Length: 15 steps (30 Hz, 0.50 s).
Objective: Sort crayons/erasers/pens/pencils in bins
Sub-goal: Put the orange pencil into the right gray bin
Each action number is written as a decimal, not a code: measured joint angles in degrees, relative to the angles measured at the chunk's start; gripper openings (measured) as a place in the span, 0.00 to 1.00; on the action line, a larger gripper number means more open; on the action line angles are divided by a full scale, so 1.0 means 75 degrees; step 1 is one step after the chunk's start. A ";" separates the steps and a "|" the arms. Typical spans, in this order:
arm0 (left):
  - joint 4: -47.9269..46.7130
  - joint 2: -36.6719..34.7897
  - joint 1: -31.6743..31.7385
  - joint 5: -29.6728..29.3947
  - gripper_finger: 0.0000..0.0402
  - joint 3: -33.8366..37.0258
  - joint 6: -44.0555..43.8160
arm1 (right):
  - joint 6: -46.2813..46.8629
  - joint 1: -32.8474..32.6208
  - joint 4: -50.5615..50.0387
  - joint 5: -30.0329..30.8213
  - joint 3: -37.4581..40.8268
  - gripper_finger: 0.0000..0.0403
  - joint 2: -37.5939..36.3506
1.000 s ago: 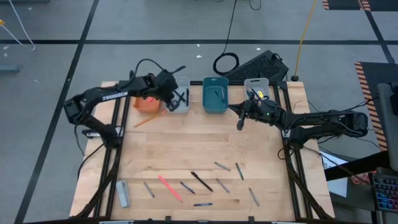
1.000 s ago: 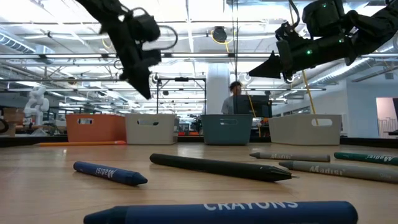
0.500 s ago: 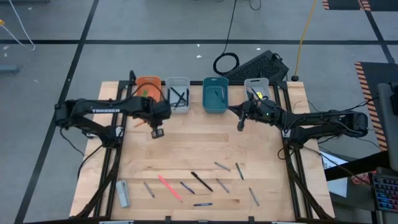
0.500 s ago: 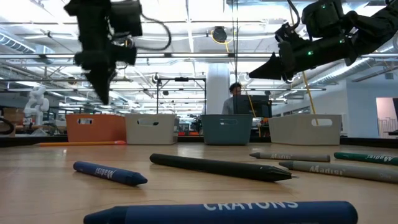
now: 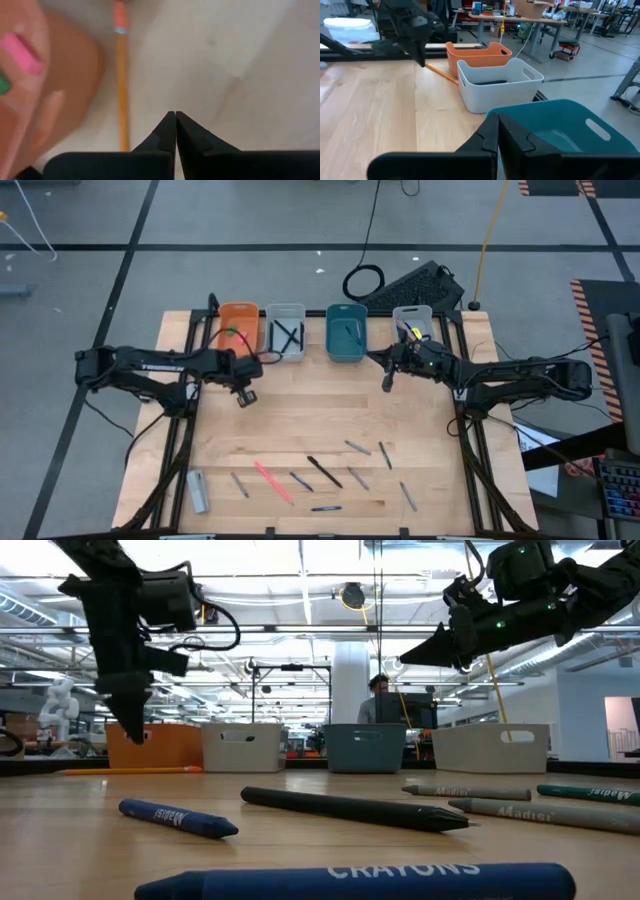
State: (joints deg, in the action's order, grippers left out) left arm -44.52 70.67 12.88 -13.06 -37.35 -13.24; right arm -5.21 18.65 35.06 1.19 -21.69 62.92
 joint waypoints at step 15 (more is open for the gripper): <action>0.0366 0.0179 0.0949 -0.0053 0.24 0.0146 -0.0014 | -0.0009 0.0000 0.0214 -0.0003 0.0090 0.00 0.0000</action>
State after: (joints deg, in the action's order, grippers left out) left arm -41.77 72.02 19.99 -13.46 -36.25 -13.34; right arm -5.28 18.65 36.67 1.17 -21.02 62.92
